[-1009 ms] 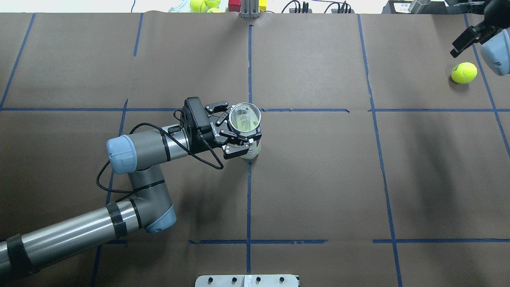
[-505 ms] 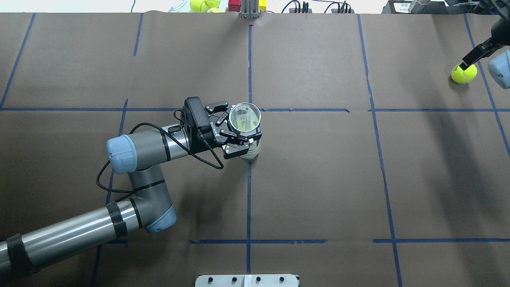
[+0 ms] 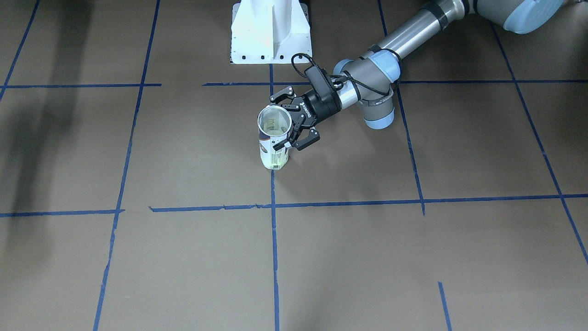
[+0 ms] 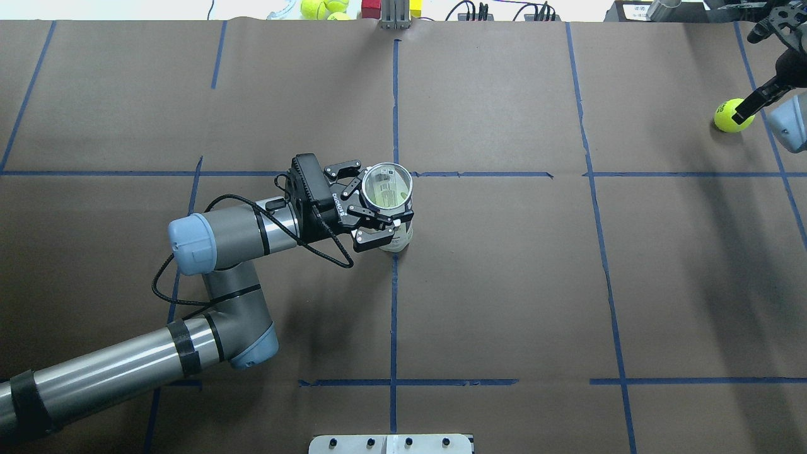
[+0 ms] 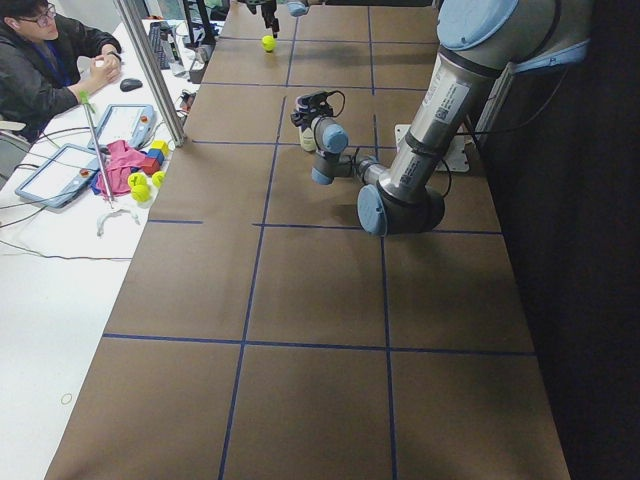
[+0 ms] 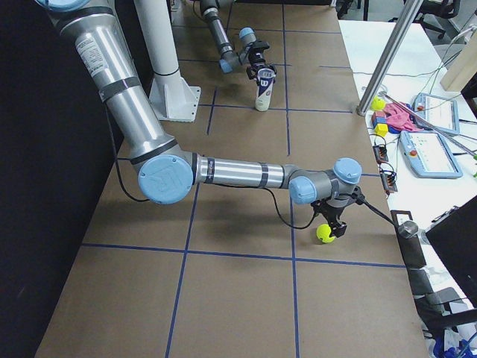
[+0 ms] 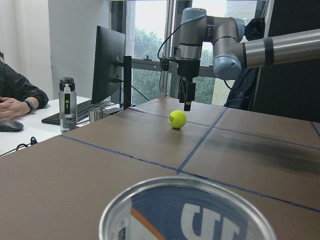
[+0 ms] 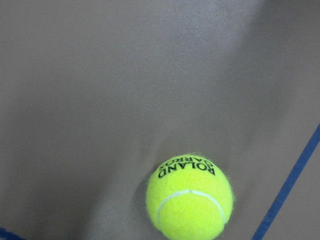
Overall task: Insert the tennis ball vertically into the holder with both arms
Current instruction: 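Move the right gripper to the farther tennis ball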
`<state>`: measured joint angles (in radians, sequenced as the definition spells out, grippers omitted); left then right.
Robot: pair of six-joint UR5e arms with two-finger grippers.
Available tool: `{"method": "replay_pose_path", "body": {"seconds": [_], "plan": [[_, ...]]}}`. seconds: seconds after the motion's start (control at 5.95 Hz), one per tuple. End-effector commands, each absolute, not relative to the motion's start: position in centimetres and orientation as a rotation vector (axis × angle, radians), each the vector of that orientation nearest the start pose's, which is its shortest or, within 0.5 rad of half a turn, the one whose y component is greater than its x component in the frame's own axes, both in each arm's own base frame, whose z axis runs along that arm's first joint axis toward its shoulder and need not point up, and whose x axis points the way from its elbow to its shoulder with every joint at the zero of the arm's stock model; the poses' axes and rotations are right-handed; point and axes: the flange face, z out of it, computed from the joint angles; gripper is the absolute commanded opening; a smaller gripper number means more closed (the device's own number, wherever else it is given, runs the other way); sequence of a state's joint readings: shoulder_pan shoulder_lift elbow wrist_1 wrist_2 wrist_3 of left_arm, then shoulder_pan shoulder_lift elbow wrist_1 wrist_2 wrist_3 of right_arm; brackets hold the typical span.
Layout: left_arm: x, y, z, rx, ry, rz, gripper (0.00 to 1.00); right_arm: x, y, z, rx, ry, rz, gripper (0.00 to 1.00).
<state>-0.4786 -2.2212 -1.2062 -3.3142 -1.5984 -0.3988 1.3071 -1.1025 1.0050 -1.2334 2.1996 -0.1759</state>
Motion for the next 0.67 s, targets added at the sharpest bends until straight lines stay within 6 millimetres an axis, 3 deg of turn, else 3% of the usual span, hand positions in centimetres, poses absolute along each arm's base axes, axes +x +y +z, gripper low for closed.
{"method": "replay_pose_path", "body": {"seconds": [0.0, 0.17, 0.34, 0.5], "plan": [[54.2, -42.9, 25.7, 1.502, 1.411, 0.462, 0.84, -12.1, -70.5, 63.1, 0.205, -0.606, -0.512, 1.0], [54.2, -42.8, 25.6, 1.503, 1.412, 0.462, 0.84, -12.4, -70.4, 63.6, 0.201, -0.6, -0.515, 1.0], [54.2, -42.9, 25.7, 1.502, 1.411, 0.462, 0.84, -12.4, -70.7, 65.8, 0.229, -0.584, -0.52, 1.0], [54.2, -42.9, 25.7, 1.502, 1.411, 0.462, 0.84, -12.9, -71.2, 65.6, 0.23, -0.584, -0.521, 1.0]]}}
